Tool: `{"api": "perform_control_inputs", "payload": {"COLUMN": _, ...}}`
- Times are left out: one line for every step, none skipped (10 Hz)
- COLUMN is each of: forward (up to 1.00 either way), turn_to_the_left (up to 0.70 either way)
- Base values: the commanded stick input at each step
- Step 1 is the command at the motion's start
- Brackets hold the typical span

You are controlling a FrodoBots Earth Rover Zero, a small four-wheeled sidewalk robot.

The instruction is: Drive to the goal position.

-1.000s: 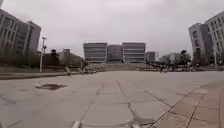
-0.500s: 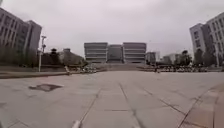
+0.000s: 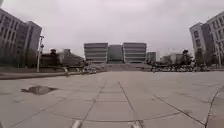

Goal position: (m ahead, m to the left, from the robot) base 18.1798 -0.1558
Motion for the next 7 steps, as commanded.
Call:
{"api": "perform_control_inputs", "payload": {"forward": 0.7, "turn_to_the_left": 0.0}}
{"api": "perform_control_inputs", "payload": {"forward": 0.7, "turn_to_the_left": 0.0}}
{"api": "perform_control_inputs", "payload": {"forward": 0.7, "turn_to_the_left": 0.0}}
{"api": "perform_control_inputs", "payload": {"forward": 0.7, "turn_to_the_left": 0.0}}
{"api": "perform_control_inputs", "payload": {"forward": 0.7, "turn_to_the_left": 0.0}}
{"api": "perform_control_inputs", "payload": {"forward": 0.7, "turn_to_the_left": 0.0}}
{"api": "perform_control_inputs", "payload": {"forward": 0.7, "turn_to_the_left": 0.0}}
